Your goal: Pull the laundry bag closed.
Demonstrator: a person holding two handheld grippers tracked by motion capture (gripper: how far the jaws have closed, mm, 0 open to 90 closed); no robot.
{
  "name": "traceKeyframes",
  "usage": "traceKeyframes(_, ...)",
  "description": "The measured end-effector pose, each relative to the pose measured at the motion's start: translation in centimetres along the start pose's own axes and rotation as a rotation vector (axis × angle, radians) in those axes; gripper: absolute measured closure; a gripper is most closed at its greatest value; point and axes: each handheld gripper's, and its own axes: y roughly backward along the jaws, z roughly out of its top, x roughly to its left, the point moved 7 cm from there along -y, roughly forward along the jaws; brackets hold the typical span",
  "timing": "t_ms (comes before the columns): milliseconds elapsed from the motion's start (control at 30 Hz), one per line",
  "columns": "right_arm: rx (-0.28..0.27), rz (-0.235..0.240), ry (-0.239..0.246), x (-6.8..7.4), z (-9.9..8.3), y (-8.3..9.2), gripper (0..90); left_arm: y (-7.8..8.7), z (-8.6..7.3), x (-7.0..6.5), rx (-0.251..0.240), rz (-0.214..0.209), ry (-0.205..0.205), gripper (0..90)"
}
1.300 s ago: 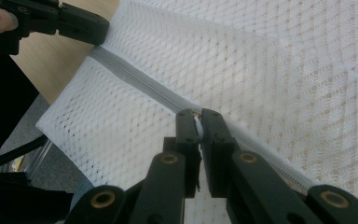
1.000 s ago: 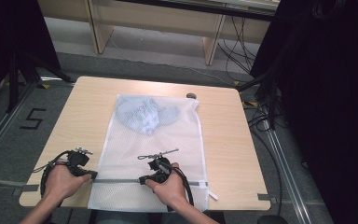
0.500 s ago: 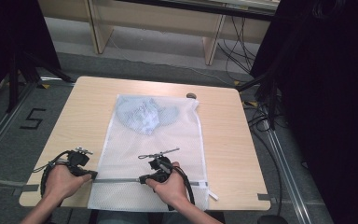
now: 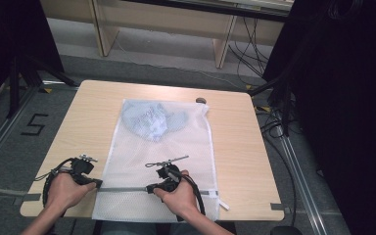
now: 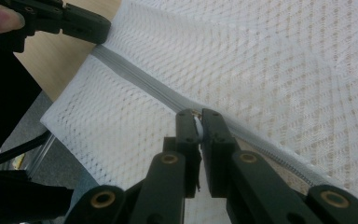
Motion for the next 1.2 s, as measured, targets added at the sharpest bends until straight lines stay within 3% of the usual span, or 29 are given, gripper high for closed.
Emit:
traceKeyframes(133,0.016,0.001,-0.030,0.0,-0.2,0.3,86.9,0.0,0.0,0.1,0.006,0.005,-0.010,90.0)
traceKeyframes(467,0.004,-0.014,-0.003,-0.4,-0.2,0.4,86.9,0.0,0.0,0.0,-0.001,0.003,-0.004,90.0)
traceKeyframes(667,0.013,-0.015,-0.031,-0.4,-0.4,0.7,86.9,0.1,-0.1,0.1,0.005,0.005,-0.012,90.0)
traceKeyframes(800,-0.002,-0.013,-0.002,-0.5,-0.3,0.7,86.9,0.1,0.0,0.1,0.001,0.008,-0.011,90.0)
traceKeyframes(933,0.007,-0.007,-0.032,-0.4,-0.4,1.0,86.9,0.1,0.0,0.1,0.005,0.009,-0.011,90.0)
traceKeyframes(967,-0.001,-0.014,-0.017,-0.6,-0.4,1.0,86.9,0.0,0.0,0.1,0.001,0.008,-0.012,90.0)
traceKeyframes(1067,0.015,-0.014,-0.037,-0.6,-0.6,1.2,86.9,0.1,0.0,0.1,0.005,0.009,-0.011,90.0)
traceKeyframes(1167,0.008,-0.017,-0.014,-0.7,-0.5,1.1,86.9,0.1,0.0,0.1,0.001,0.008,-0.012,90.0)
traceKeyframes(1200,0.013,-0.026,-0.049,-0.7,-0.6,1.2,86.9,0.1,0.0,0.1,0.005,0.010,-0.011,90.0)
